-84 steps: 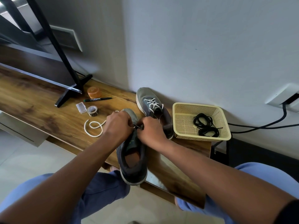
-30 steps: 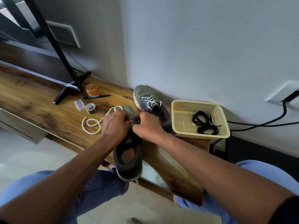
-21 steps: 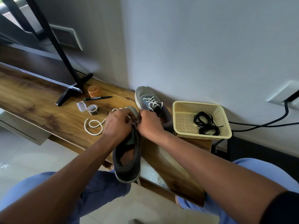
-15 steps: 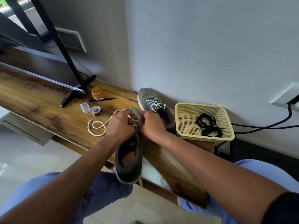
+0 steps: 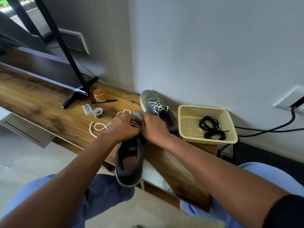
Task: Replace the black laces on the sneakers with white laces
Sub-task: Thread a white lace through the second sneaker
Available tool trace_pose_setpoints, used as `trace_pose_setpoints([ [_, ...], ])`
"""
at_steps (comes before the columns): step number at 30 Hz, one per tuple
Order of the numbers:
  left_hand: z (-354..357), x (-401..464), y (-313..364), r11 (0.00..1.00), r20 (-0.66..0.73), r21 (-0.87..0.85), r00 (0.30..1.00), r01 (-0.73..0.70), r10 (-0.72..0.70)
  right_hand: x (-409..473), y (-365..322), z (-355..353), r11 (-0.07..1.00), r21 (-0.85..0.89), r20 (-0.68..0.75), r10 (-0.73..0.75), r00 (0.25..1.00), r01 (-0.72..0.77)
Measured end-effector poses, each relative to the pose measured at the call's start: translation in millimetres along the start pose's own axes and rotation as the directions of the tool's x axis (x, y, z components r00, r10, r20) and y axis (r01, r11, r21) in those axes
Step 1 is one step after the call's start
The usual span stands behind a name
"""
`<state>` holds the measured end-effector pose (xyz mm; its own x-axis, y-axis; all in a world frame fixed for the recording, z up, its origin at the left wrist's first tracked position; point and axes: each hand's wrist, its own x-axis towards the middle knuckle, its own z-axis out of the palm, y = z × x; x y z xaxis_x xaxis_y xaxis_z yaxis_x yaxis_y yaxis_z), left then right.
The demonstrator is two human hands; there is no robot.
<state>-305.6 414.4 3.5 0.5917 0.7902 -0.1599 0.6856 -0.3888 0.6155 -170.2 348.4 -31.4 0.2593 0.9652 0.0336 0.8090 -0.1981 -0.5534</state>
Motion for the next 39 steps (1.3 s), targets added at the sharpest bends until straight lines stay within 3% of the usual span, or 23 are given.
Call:
trace_pose_setpoints([
  [7,-0.7,1.8,-0.8,0.985,-0.021,0.164,0.998,-0.048,0.052,0.1,-3.8,-11.6,0.984,-0.146,0.03,-0.099,0.995,0.102],
  [10,3.9,3.1,-4.8,0.968,-0.028,0.245,0.997,-0.063,0.072,-4.6,-17.0,-20.8,0.961,-0.19,-0.106,-0.226,0.968,0.203],
  [13,6.8,5.0,-6.2,0.971,-0.034,0.24,0.999,-0.018,0.027,4.7,-27.3,-42.5,0.948,-0.291,-0.27,-0.207,0.94,0.125],
  [14,7.3,5.7,-6.4,0.971,-0.037,0.237,0.999,-0.011,0.02,9.2,-30.1,-50.5,0.973,-0.207,-0.306,-0.166,0.938,0.105],
  [16,7.4,6.1,-6.7,0.971,-0.04,0.239,0.999,-0.009,0.019,15.7,-38.5,-67.5,0.968,0.247,-0.306,0.028,0.952,0.051],
  [18,6.4,5.2,-7.3,0.969,-0.034,0.246,0.999,-0.001,0.01,19.2,-44.5,-79.5,0.662,0.749,-0.166,0.183,0.969,0.003],
  [19,5.7,4.8,-7.3,0.969,-0.033,0.246,0.999,0.005,0.003,20.0,-45.7,-82.4,0.532,0.847,-0.103,0.182,0.978,-0.009],
  [20,5.0,4.5,-7.4,0.97,-0.034,0.242,0.999,0.005,0.004,20.8,-45.7,-83.4,0.523,0.852,-0.078,0.165,0.983,-0.02],
  [22,4.6,4.8,-5.9,0.973,-0.045,0.232,0.999,-0.011,0.023,21.4,-42.4,-82.1,0.767,0.641,-0.091,0.106,0.99,-0.023],
  [24,4.5,5.7,-4.6,0.969,-0.054,0.247,0.998,-0.028,0.042,17.4,-36.4,-77.8,0.97,0.24,-0.057,-0.027,0.998,0.04],
  [25,4.4,6.4,-4.6,0.964,-0.051,0.262,0.997,-0.036,0.051,13.9,-33.9,-75.0,0.996,0.039,0.009,-0.085,0.996,0.084],
  [27,3.9,7.6,-5.9,0.958,-0.04,0.282,0.997,-0.048,0.062,5.5,-30.3,-70.1,0.938,-0.308,0.149,-0.115,0.982,0.156],
  [30,3.9,8.2,-6.8,0.963,-0.041,0.269,0.998,-0.032,0.044,-3.7,-25.8,-67.3,0.843,-0.499,0.197,-0.119,0.973,0.204],
  [32,6.5,8.6,-5.8,0.963,-0.039,0.27,0.999,-0.017,0.028,-2.3,-24.0,-70.7,0.894,-0.425,0.164,-0.078,0.983,0.141],
  [35,8.3,10.6,-5.8,0.957,-0.051,0.291,0.999,0.002,0.013,10.8,-20.2,-78.3,0.997,-0.071,0.071,0.001,0.997,0.004],
  [39,5.3,14.2,-13.0,0.967,-0.12,0.254,0.992,0.004,0.027,14.2,-20.3,-84.9,0.9,0.435,-0.017,0.038,0.999,-0.027],
])
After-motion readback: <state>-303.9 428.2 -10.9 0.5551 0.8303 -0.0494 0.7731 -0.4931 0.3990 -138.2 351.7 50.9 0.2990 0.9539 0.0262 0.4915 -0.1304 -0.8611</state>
